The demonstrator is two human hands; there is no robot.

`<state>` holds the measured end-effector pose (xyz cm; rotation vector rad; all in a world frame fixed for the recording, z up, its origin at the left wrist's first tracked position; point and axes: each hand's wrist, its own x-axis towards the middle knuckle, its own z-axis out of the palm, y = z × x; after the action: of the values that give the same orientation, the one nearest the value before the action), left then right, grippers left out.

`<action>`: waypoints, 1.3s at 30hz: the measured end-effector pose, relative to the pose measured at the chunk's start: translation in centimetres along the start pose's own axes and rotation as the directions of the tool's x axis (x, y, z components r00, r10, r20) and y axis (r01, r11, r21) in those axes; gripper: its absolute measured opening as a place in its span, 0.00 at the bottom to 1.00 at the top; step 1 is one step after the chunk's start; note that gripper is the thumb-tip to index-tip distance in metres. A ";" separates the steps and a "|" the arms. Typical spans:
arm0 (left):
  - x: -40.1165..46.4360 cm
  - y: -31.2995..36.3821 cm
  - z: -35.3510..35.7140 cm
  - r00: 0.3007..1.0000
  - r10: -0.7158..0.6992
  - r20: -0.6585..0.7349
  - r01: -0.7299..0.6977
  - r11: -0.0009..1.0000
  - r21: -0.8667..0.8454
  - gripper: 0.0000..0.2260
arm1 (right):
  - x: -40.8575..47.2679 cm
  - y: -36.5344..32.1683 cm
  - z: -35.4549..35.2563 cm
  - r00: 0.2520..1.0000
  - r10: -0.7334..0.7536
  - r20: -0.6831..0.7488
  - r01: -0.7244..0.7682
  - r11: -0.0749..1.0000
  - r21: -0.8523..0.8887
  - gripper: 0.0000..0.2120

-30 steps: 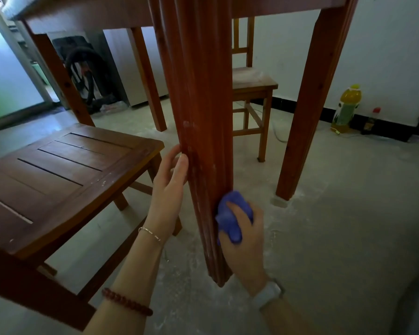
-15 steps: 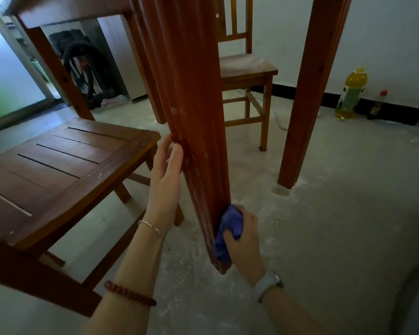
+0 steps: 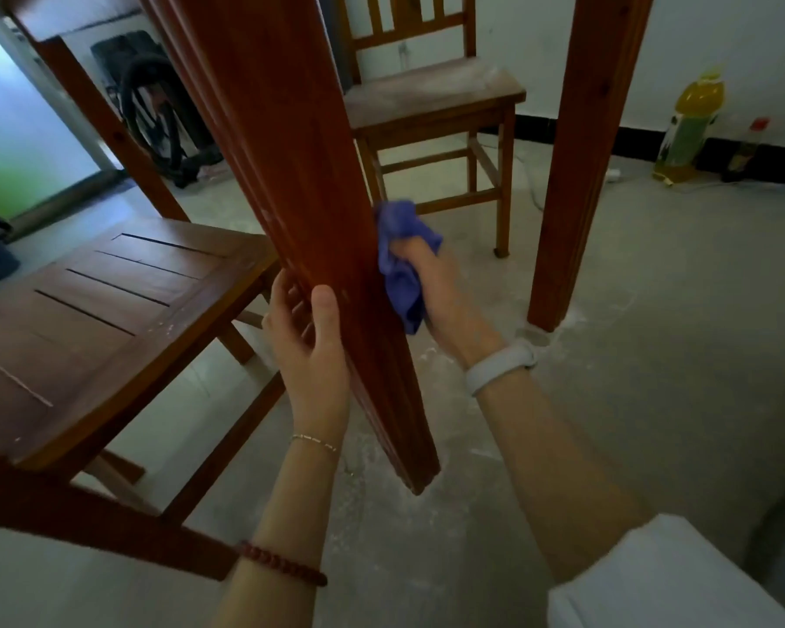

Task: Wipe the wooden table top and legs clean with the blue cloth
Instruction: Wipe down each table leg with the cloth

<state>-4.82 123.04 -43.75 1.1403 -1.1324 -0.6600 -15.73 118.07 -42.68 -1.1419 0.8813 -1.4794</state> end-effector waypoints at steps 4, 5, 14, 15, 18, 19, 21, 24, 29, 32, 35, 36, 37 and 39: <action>-0.3 -1.2 1.8 0.989 0.034 -0.145 -0.021 0.996 0.092 0.16 | -4.5 10.5 -4.6 0.903 0.426 0.054 -0.416 0.899 -0.133 0.06; -0.2 -1.6 2.1 0.985 0.040 -0.169 -0.023 0.994 0.102 0.15 | -5.3 12.3 -5.9 0.855 0.515 0.053 -0.498 0.846 -0.193 0.05; -0.4 -0.7 1.9 0.994 -0.005 -0.111 0.009 0.999 0.033 0.18 | -0.7 2.4 -2.6 0.970 0.234 0.067 -0.223 0.964 -0.143 0.10; -0.7 -0.2 1.7 0.994 -0.027 -0.104 0.030 0.999 0.027 0.18 | 0.1 -0.1 -1.6 0.976 0.201 0.081 -0.192 0.976 -0.101 0.11; -0.7 1.5 1.4 0.992 -0.047 -0.118 0.049 0.999 0.018 0.20 | 1.9 -6.4 0.5 0.987 0.106 0.124 -0.108 0.994 0.003 0.19; -0.4 2.3 1.5 0.991 -0.043 -0.126 0.045 0.999 0.012 0.20 | 2.3 -8.1 1.0 0.988 0.058 0.140 -0.065 0.997 0.044 0.22; 0.2 3.1 1.7 0.987 -0.038 -0.155 0.040 0.999 0.011 0.22 | 2.8 -9.8 1.8 0.984 -0.033 0.174 0.015 0.995 0.102 0.25; 0.4 2.9 1.5 0.988 -0.046 -0.150 0.049 0.999 0.018 0.26 | 2.6 -7.7 1.6 0.990 -0.020 0.142 0.003 0.994 0.113 0.16; -2.0 -0.4 -0.4 0.984 -0.177 0.018 0.173 0.975 0.138 0.28 | -3.1 7.1 -2.1 0.944 0.329 -0.029 -0.330 0.942 -0.053 0.10; -3.4 -3.5 -2.0 0.965 -0.251 0.070 0.220 0.928 0.301 0.28 | -6.8 13.7 -4.4 0.882 0.467 -0.059 -0.470 0.882 -0.040 0.07; -4.0 -5.9 -2.9 0.944 -0.313 0.108 0.254 0.893 0.371 0.28 | -8.8 16.5 -4.7 0.852 0.486 -0.192 -0.511 0.853 -0.107 0.15; -3.9 -6.5 -3.1 0.939 -0.320 0.127 0.252 0.890 0.379 0.28 | -9.1 17.1 -4.6 0.851 0.472 -0.229 -0.507 0.853 -0.124 0.16; -3.9 -6.9 -3.2 0.936 -0.319 0.148 0.242 0.890 0.387 0.27 | -9.4 18.0 -4.4 0.844 0.468 -0.263 -0.515 0.844 -0.151 0.15; -3.9 -7.8 -3.7 0.937 -0.300 0.181 0.212 0.896 0.391 0.29 | -9.9 19.6 -4.3 0.834 0.450 -0.318 -0.524 0.827 -0.204 0.11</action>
<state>-1.65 125.20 -52.42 1.5835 -1.3587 -0.8295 -14.04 123.52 -64.29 -0.8340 1.4888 -1.0977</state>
